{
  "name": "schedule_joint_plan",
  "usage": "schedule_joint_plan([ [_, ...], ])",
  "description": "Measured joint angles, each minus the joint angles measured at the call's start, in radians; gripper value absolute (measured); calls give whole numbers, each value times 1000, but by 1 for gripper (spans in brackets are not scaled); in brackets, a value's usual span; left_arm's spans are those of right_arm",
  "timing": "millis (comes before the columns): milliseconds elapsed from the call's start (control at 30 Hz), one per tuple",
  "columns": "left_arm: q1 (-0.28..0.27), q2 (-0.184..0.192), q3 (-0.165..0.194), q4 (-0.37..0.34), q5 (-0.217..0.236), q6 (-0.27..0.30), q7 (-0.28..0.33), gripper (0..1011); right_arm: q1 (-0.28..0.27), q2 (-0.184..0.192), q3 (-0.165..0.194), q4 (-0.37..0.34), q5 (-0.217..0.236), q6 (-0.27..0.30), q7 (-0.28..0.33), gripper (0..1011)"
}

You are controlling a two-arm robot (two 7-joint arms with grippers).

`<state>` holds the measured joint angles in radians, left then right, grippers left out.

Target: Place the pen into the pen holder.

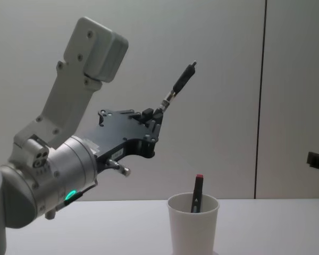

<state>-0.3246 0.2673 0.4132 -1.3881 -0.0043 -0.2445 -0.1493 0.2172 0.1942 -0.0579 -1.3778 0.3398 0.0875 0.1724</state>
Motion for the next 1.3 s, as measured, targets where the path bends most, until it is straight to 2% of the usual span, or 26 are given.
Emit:
schedule_joint_plan([
  [900, -8, -4, 0, 15, 7, -33, -32, 126, -1, 1, 0, -1, 1, -2, 8, 1001],
  [1300, -9, -4, 0, 16, 8, -36, -34, 126, -11, 15, 3, -19, 17, -45, 119, 1001],
])
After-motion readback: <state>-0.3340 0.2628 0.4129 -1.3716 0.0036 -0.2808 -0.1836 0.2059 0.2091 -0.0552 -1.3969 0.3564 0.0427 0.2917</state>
